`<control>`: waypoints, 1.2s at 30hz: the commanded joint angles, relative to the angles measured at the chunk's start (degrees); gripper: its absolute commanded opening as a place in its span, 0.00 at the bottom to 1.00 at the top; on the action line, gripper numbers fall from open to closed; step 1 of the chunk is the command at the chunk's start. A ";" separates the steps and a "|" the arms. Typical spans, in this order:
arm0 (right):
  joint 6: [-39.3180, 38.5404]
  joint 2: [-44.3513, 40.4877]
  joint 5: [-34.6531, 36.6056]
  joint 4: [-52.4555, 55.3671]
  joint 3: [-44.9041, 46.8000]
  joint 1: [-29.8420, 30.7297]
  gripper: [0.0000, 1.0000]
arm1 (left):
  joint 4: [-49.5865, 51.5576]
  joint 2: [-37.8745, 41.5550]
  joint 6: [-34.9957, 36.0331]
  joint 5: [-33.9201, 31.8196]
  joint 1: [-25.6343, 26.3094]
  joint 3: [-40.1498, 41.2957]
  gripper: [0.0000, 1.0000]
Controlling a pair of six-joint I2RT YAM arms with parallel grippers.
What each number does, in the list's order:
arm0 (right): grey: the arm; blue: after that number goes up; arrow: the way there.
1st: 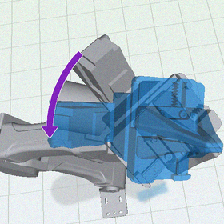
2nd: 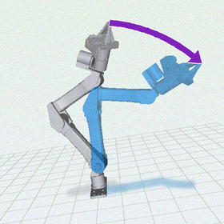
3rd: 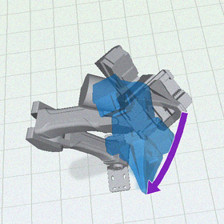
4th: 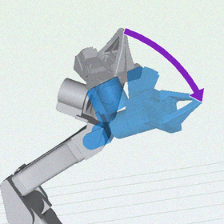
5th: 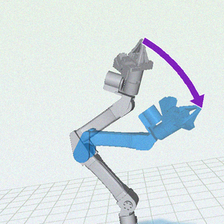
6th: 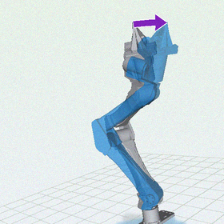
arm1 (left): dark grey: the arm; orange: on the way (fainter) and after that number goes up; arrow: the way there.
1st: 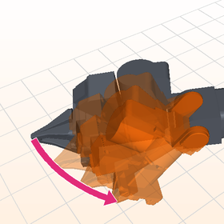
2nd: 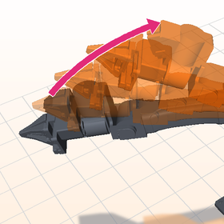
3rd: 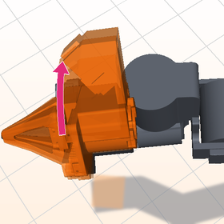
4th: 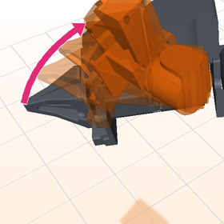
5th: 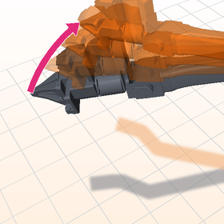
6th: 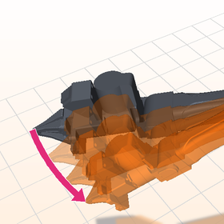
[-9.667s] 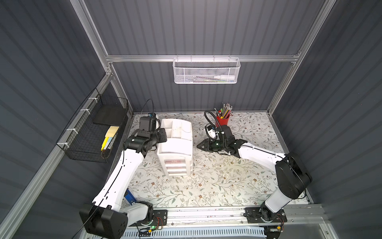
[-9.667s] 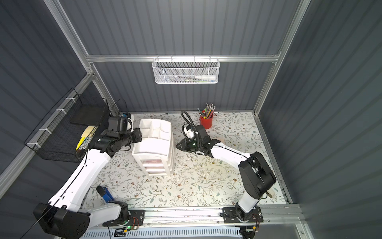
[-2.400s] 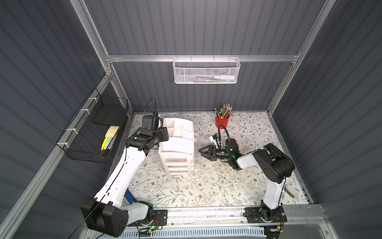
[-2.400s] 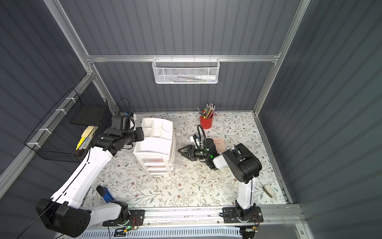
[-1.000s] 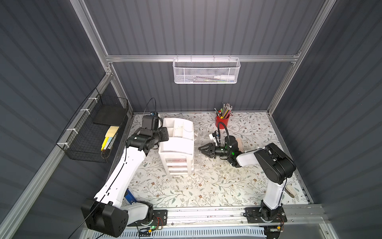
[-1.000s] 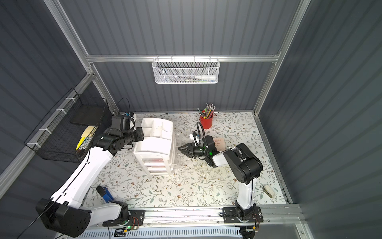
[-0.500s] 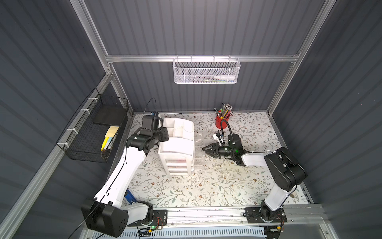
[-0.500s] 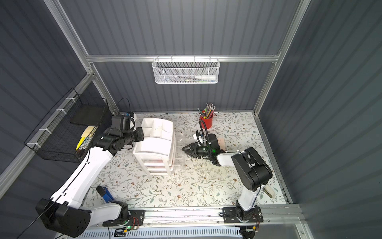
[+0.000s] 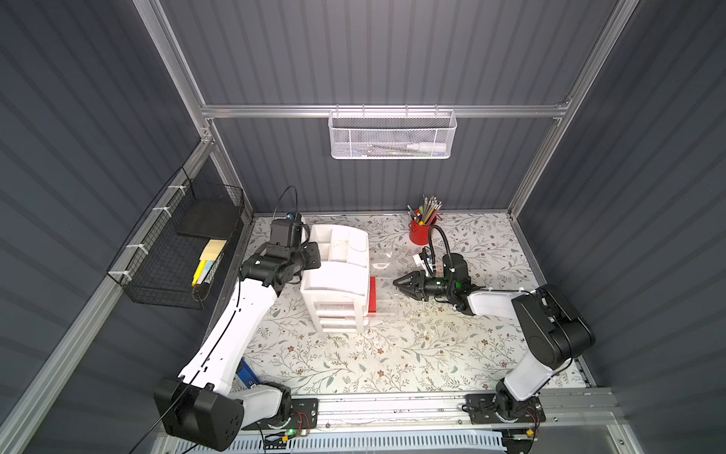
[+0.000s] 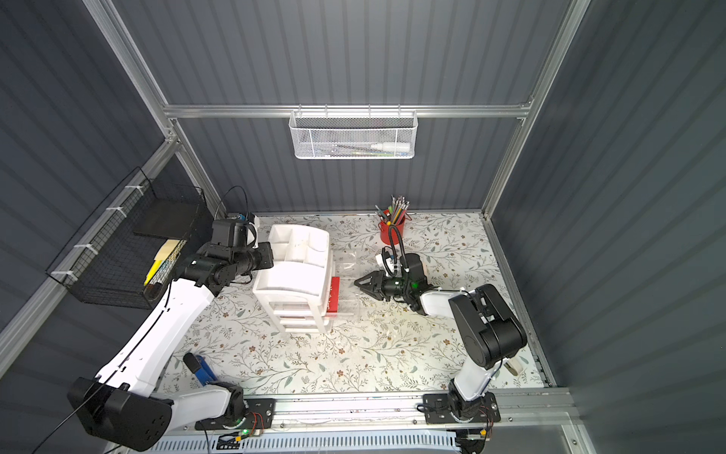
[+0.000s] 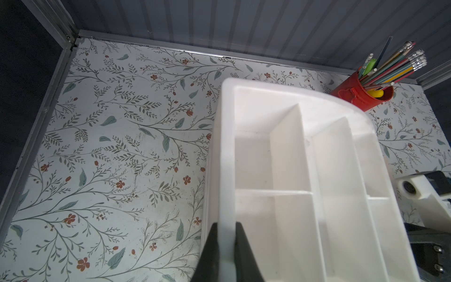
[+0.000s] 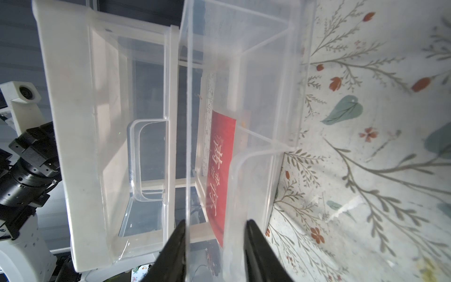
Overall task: Take the postcards out of the drawer
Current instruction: Open the drawer in the storage box.
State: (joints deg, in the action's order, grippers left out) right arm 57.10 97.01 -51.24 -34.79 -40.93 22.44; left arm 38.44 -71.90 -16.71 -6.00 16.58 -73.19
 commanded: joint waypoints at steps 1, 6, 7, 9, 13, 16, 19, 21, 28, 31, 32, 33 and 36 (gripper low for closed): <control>-2.21 -1.62 -0.96 -0.64 0.89 -1.33 0.37 | 6.30 0.36 0.80 -4.71 -0.32 -0.53 0.00; -2.25 -2.47 -1.31 -0.42 1.72 -2.56 0.37 | 6.56 0.72 0.71 -5.22 -0.32 -0.66 0.00; -2.41 -2.59 -1.39 -0.23 1.81 -2.69 0.37 | 6.56 0.75 0.71 -5.20 -0.32 -0.64 0.00; -2.85 -2.98 -1.33 0.56 1.80 -3.09 0.37 | 6.65 0.83 0.78 -5.28 -0.32 -0.73 0.00; -3.64 -2.95 -2.05 2.11 1.32 -3.55 0.37 | 6.74 0.79 0.92 -5.17 -0.32 -0.82 0.00; -4.26 -2.57 -2.46 3.38 0.48 -3.63 0.37 | 6.71 0.77 1.06 -5.07 -0.32 -0.90 0.00; -4.20 -2.44 -2.17 3.50 0.57 -3.80 0.37 | 6.81 0.96 0.88 -5.39 -0.32 -0.90 0.00; -4.10 -2.64 -1.89 3.45 1.01 -3.94 0.37 | 6.99 1.12 0.72 -5.85 -0.32 -1.00 0.00; -4.52 -2.18 -1.94 3.90 0.87 -4.08 0.40 | 6.83 0.97 0.54 -4.69 -0.36 -1.08 0.00; -5.02 -2.01 -1.84 5.01 0.30 -4.00 0.45 | 6.53 0.89 0.14 -3.50 -0.32 -0.87 0.00; -5.29 -2.15 -1.77 5.53 0.08 -4.07 0.46 | 6.31 0.85 0.13 -3.04 -0.32 -0.67 0.00; -5.58 -2.33 -1.67 6.08 -0.18 -4.07 0.47 | 6.09 0.80 0.02 -2.88 -0.32 -0.49 0.00; -6.50 -3.19 -1.08 8.27 -0.92 -4.07 0.53 | 5.77 0.77 -0.01 -2.79 -0.32 -0.12 0.00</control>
State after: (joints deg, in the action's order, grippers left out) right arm 52.82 95.07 -52.53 -29.04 -40.21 18.50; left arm 40.21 -71.48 -16.78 -7.70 16.78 -73.56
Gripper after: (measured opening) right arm 0.515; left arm 0.119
